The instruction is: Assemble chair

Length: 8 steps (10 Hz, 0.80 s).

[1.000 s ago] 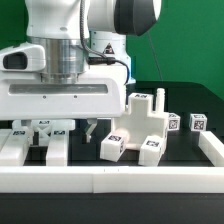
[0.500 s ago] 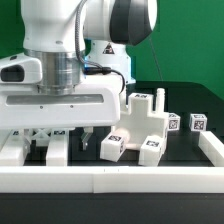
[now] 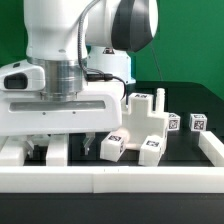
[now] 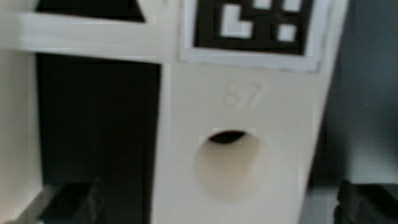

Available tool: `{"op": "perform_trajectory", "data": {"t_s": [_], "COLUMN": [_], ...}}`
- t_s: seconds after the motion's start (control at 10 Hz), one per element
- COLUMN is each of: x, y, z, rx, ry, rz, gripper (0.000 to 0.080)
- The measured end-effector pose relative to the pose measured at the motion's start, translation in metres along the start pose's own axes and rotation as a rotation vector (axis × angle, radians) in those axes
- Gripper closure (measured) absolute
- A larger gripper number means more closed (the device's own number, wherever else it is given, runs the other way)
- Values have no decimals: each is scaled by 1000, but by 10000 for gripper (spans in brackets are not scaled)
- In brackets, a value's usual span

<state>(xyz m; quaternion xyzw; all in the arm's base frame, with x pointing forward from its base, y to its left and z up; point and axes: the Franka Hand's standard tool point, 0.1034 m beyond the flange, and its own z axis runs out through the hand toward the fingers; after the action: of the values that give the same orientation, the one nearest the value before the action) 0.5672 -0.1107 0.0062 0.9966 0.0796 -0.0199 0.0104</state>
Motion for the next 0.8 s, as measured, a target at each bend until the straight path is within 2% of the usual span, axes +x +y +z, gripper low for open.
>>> {"op": "perform_trajectory", "data": {"t_s": [0.6,0.8], "x": [-1,0], "y": [-1,-1], "z": [1,0], "rx": [2,2], "ry": [-1,0], "rz": [-1,-1], "gripper": [162,512]}}
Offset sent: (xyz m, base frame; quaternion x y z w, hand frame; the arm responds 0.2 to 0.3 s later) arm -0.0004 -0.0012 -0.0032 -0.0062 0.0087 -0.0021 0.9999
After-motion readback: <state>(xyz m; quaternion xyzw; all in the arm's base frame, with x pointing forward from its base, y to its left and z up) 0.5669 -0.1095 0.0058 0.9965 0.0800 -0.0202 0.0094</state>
